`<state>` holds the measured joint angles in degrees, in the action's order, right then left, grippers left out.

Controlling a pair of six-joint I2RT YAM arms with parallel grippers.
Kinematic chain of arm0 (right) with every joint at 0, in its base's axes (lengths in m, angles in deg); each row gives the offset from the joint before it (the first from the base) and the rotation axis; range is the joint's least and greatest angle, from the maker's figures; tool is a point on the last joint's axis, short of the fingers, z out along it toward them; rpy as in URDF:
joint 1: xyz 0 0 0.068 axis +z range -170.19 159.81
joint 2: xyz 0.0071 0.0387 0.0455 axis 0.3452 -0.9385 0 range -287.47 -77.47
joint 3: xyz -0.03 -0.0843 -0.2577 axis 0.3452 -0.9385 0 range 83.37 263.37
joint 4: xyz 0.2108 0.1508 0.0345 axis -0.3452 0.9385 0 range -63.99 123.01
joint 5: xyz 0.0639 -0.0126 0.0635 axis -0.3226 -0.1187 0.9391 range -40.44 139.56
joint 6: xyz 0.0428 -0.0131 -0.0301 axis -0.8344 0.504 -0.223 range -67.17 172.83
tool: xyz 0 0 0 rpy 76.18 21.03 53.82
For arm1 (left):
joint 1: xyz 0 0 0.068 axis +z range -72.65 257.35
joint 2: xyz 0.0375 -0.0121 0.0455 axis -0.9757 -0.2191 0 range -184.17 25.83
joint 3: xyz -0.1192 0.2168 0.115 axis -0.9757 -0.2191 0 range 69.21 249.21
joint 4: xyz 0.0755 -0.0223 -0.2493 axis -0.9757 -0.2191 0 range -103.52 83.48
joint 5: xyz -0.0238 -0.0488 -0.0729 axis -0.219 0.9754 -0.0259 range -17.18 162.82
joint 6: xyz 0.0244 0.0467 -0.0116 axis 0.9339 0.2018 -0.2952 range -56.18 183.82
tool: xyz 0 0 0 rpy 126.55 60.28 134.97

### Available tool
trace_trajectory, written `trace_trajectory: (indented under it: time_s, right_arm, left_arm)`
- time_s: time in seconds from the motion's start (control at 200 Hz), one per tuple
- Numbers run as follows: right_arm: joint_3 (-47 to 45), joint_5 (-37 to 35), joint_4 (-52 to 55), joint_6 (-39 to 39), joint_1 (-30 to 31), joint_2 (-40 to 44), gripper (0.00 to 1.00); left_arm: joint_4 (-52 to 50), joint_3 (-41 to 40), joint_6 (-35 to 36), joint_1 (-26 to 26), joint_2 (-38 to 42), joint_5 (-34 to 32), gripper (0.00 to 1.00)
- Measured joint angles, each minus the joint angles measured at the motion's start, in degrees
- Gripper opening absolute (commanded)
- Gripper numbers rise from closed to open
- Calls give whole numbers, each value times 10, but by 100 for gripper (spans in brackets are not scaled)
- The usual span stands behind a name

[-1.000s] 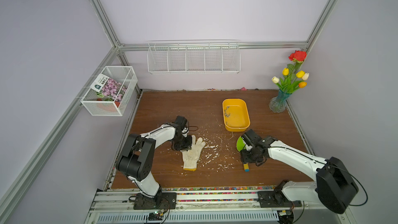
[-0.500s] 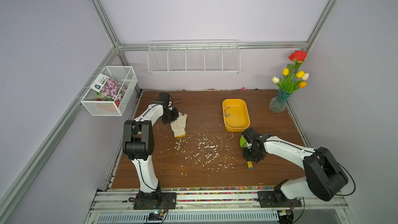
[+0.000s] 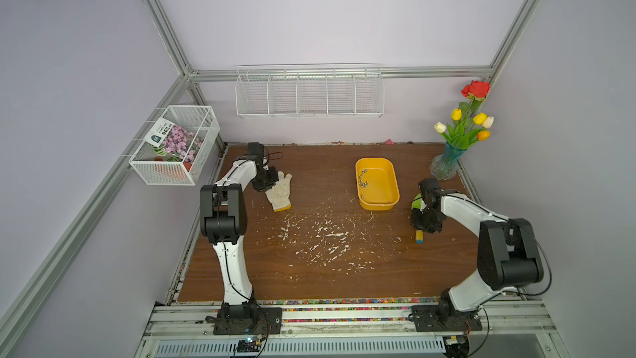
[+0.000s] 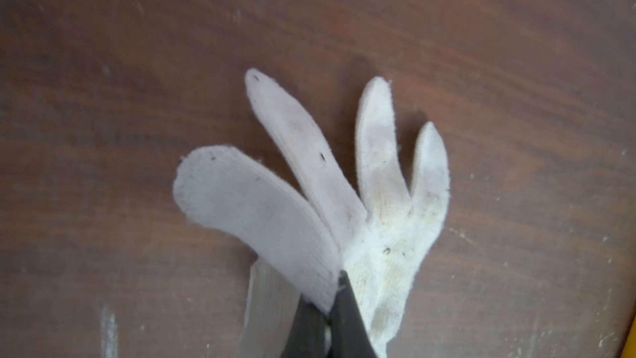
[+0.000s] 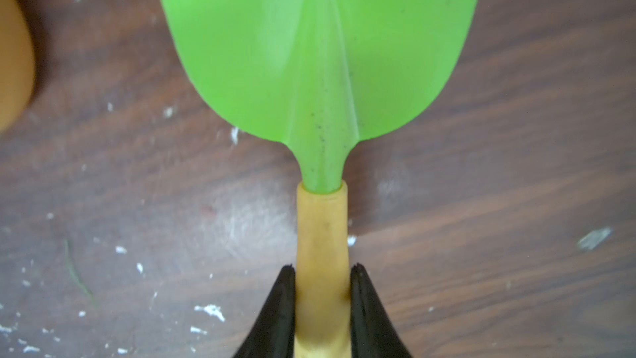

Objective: Take out the screws from the storage box
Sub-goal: Place the distractor at the center of the board.

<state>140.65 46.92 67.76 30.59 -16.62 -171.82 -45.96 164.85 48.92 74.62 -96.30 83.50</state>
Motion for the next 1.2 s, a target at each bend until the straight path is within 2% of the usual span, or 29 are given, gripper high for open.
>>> trace_trajectory:
  time_s: [0.245,0.355,0.4,0.47,0.575,0.695,0.825,0.98,1.2]
  right_arm:
    - [106,-34,14,40,-37,-114,12]
    - [134,-47,23,50,-40,-139,14]
    - [143,-54,24,56,-40,-146,17]
    - [149,-65,24,62,-42,-152,29]
    - [149,-75,23,64,-47,-152,45]
    - [143,-82,16,68,-49,-148,52]
    - [132,-76,10,66,-48,-134,56]
    - [130,-61,-1,59,-48,-104,59]
    - [113,-59,-12,56,-41,-49,60]
  left_arm:
    - [-3,31,0,1,-18,-4,0]
    - [-8,32,0,1,-18,-4,1]
    - [-11,32,0,1,-18,-4,7]
    - [-12,32,-3,1,-18,-4,15]
    - [-13,32,-13,1,-18,-3,22]
    - [-12,23,-23,1,-13,-2,33]
    - [-9,-16,-33,1,17,-2,39]
    - [-5,-67,-54,-6,96,1,51]
    - [7,-71,-72,-76,169,3,55]
